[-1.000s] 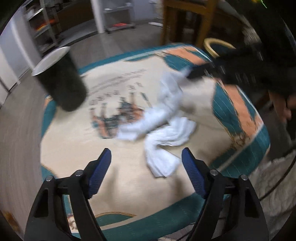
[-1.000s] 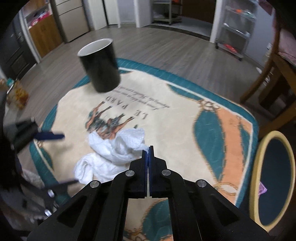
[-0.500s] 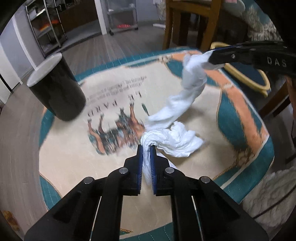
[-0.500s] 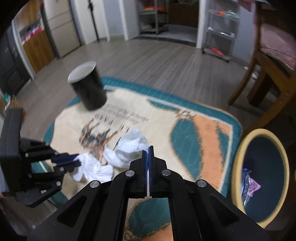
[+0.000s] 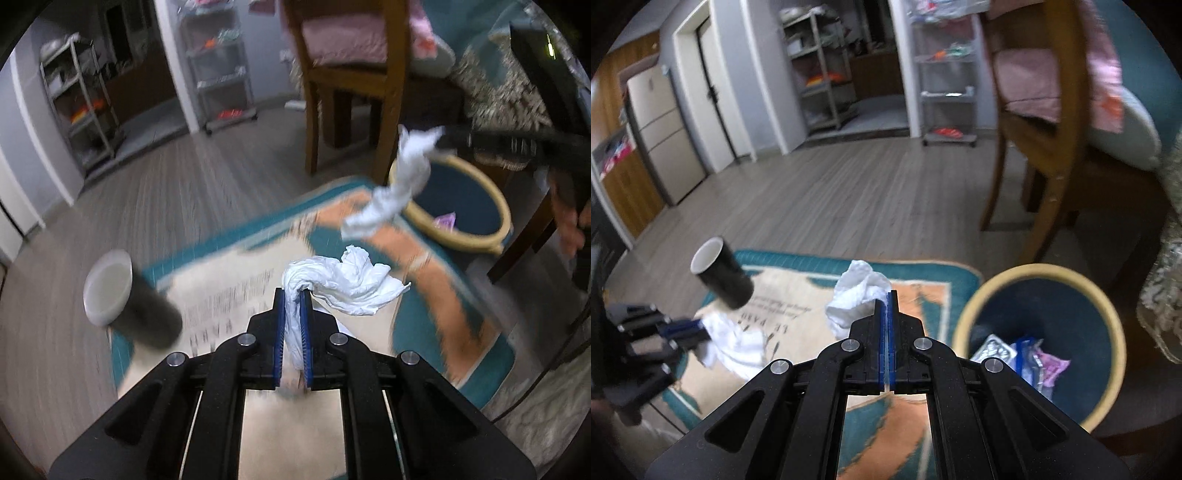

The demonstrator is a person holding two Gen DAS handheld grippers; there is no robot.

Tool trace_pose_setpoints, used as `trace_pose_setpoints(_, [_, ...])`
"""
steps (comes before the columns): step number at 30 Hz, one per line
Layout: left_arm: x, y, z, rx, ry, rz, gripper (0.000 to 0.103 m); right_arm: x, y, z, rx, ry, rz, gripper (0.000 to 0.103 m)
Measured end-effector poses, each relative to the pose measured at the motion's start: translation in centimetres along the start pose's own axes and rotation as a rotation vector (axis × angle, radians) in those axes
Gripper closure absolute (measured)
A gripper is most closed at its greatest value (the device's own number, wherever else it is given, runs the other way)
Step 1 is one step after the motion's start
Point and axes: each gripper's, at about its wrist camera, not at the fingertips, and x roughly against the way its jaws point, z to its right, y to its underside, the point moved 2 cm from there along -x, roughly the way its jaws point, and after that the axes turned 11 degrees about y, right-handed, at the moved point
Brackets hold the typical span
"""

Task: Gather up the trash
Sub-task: 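Carry the white tissue with both tools over the wastebasket, then open both tools to drop the white tissue into the wastebasket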

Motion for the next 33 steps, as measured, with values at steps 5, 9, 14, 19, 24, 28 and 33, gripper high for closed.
trace_pose_setpoints(5, [-0.3, -5.1, 2.7, -0.113, 0.011, 0.032, 0.096, 1.3, -0.1, 4.2, -0.078, 0.046, 0.032, 0.101])
trace_pose_setpoints(9, [-2.0, -7.5, 5.1, -0.093, 0.088, 0.071, 0.095, 1.9, 0.5, 8.6, -0.174, 0.104, 0.036, 0.101])
trace_pose_setpoints(14, [-6.1, -10.0, 8.3, -0.026, 0.186, 0.073, 0.095, 1.7, 2.0, 13.1, -0.254, 0.178, 0.013, 0.101])
trace_pose_setpoints(19, [-10.5, -11.1, 11.8, -0.064, 0.2, 0.049, 0.095, 1.3, 3.7, 17.1, -0.327, 0.263, -0.015, 0.101])
trace_pose_setpoints(24, [-14.9, -11.7, 14.5, -0.086, 0.211, 0.009, 0.095, -0.2, 5.5, 19.8, -0.37, 0.321, -0.063, 0.101])
trace_pose_setpoints(28, [-17.1, -12.0, 16.0, -0.098, 0.229, -0.006, 0.094, -1.5, 6.0, 19.9, -0.383, 0.338, -0.085, 0.101])
trace_pose_setpoints(33, [-18.1, -11.5, 16.5, -0.123, 0.232, -0.029, 0.063, -2.6, 6.1, 19.4, -0.385, 0.329, -0.098, 0.093])
